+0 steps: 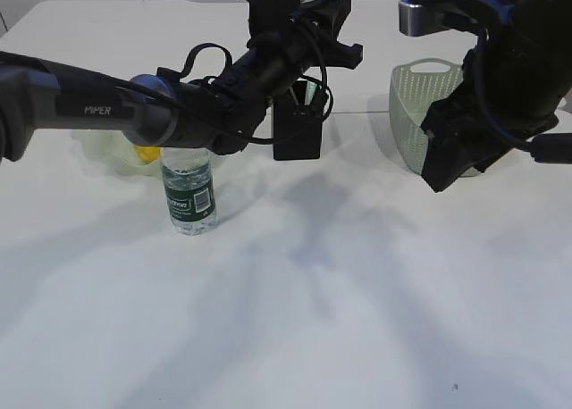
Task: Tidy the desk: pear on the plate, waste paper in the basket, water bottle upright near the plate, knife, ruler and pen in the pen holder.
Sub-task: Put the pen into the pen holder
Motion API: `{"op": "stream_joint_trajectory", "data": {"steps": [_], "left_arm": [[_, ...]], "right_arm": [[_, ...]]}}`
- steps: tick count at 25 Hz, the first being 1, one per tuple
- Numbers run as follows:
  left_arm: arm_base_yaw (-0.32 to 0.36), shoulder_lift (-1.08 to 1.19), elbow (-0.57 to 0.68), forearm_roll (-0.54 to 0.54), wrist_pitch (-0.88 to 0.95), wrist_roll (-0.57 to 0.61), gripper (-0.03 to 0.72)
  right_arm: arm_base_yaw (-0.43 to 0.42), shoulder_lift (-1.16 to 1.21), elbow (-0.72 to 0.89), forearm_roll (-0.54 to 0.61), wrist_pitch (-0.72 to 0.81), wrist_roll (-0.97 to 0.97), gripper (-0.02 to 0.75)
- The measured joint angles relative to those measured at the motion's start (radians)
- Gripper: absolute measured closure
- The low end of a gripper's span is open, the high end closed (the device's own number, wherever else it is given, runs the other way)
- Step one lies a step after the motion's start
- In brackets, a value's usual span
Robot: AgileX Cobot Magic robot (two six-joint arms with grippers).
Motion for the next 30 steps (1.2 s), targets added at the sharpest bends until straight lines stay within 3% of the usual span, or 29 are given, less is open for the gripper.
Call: {"op": "stream_joint_trajectory", "data": {"steps": [12, 30], "left_arm": [[0.0, 0.053, -0.028, -0.111, 0.0, 0.042, 0.621], [0.0, 0.063, -0.028, -0.111, 0.021, 0.074, 0.621]], "right_arm": [[0.0, 0.0, 0.0, 0.0, 0.0, 0.0, 0.284], [-0.002, 0.0, 0.0, 0.0, 0.002, 0.0, 0.284]]}}
